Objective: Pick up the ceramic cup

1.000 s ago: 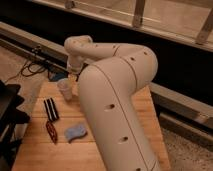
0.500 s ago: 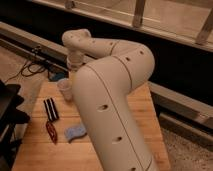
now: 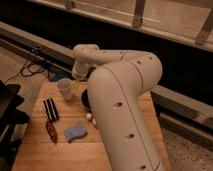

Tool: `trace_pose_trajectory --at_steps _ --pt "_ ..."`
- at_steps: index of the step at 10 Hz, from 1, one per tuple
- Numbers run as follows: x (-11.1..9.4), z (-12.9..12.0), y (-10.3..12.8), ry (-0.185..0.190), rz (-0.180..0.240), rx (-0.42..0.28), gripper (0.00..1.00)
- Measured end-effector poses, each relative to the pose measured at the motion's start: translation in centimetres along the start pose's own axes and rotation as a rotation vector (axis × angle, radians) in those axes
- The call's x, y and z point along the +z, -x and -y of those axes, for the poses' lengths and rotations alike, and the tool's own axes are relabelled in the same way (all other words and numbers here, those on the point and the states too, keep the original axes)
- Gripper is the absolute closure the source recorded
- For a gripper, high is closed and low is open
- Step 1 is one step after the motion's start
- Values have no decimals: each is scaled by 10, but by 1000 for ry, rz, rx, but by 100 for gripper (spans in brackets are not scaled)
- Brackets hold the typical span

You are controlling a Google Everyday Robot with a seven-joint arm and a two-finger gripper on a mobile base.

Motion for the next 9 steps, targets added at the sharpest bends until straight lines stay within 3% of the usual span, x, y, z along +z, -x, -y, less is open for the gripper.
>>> trace_pose_trajectory --at_steps 9 --pt "3 -10 37 2 87 -115 20"
